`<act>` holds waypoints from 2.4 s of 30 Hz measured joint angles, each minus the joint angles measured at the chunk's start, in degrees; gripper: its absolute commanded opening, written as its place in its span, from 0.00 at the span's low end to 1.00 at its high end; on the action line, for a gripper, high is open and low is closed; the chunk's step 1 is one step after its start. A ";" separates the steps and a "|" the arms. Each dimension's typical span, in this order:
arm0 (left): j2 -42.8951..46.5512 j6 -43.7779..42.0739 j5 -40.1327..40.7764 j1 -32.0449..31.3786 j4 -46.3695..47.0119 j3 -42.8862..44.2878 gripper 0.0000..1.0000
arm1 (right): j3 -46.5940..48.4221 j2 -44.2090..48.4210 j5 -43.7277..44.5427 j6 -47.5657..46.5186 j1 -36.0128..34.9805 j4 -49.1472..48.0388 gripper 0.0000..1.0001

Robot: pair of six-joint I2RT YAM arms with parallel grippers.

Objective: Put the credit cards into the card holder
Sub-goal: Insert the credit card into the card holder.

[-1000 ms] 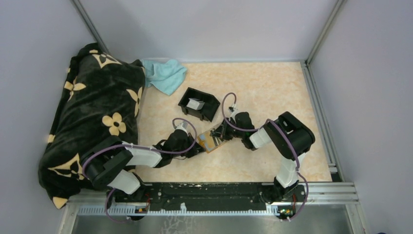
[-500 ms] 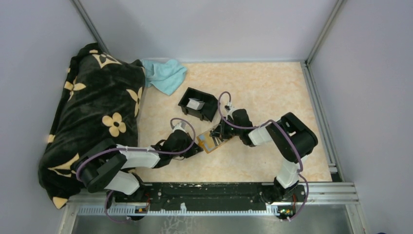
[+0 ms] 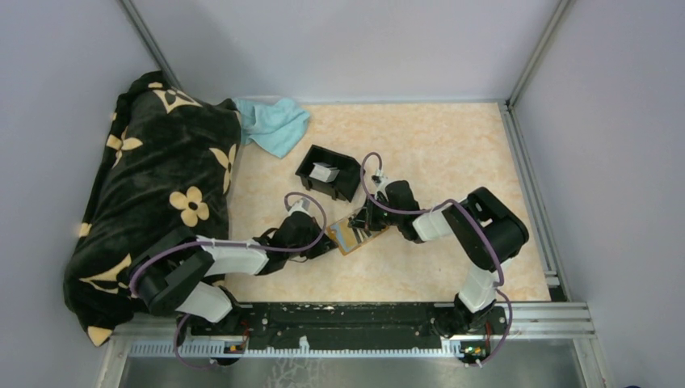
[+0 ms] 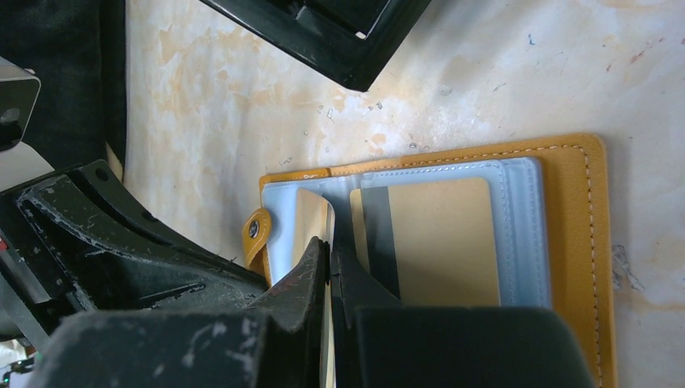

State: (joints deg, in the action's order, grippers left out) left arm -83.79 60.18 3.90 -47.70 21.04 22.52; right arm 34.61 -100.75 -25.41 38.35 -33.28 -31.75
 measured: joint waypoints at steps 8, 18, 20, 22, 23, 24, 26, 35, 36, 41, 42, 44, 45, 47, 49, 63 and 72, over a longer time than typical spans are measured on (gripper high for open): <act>-0.66 -0.42 -0.87 0.59 0.00 0.33 0.00 | -0.13 0.42 -0.22 -0.57 0.02 0.15 0.00; -2.23 -0.50 -1.73 1.14 1.66 0.81 0.00 | -0.87 1.60 -0.22 -0.90 0.11 1.09 0.00; -2.54 -0.61 -2.10 1.36 1.90 0.92 0.00 | -0.96 1.60 -0.39 -0.90 0.22 1.07 0.00; -2.67 -0.76 -2.34 1.49 1.92 1.05 0.00 | -0.98 1.60 -0.59 -0.90 0.33 1.07 0.00; -2.78 -0.87 -2.56 1.60 1.97 1.11 0.00 | -0.98 1.60 -0.74 -0.90 0.39 1.07 0.00; -2.84 -0.92 -2.69 1.70 1.99 1.16 0.00 | -0.98 1.60 -0.90 -0.90 0.42 1.07 0.00; -3.04 -0.92 -3.08 1.92 2.23 1.18 0.00 | -0.98 1.57 -1.31 -0.90 0.44 1.07 0.00; -4.20 -1.16 -3.91 2.54 3.67 1.46 0.00 | -0.35 2.93 -3.34 -2.40 0.00 1.84 0.59; -4.28 -1.20 -3.89 2.58 3.89 1.46 0.00 | -0.35 3.48 -3.15 -2.73 -0.04 2.29 0.60; -4.33 -1.29 -3.67 2.60 4.13 1.44 0.00 | -0.39 6.97 0.22 -4.68 -0.37 7.78 0.61; -4.33 -1.29 -3.63 2.60 4.13 1.44 0.00 | -0.37 7.76 1.14 -5.11 -0.37 9.25 0.61; -4.33 -1.29 -3.52 2.60 4.17 1.44 0.00 | -0.35 9.18 2.78 -5.92 -0.37 11.96 0.61; -4.33 -1.29 -3.48 2.60 4.20 1.44 0.00 | -0.31 9.75 3.50 -6.34 -0.37 13.11 0.61; -4.33 -1.29 -3.39 2.62 4.28 1.40 0.00 | 0.24 10.51 4.87 -7.19 -0.63 15.54 0.60; -4.33 -1.27 -3.39 2.71 4.42 1.38 0.00 | 1.01 10.67 5.95 -7.82 -0.98 17.31 0.60; -4.57 -1.33 -3.85 2.86 5.51 1.01 0.00 | 4.09 11.47 14.32 -9.68 -3.10 24.37 0.60; -4.76 -1.36 -4.35 3.10 6.27 0.72 0.00 | 5.70 11.47 20.20 -10.51 -3.08 27.34 0.59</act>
State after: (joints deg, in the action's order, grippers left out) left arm -88.55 58.83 -0.45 -44.60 27.31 23.24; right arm 40.32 -89.27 -5.21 27.83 -36.36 -4.40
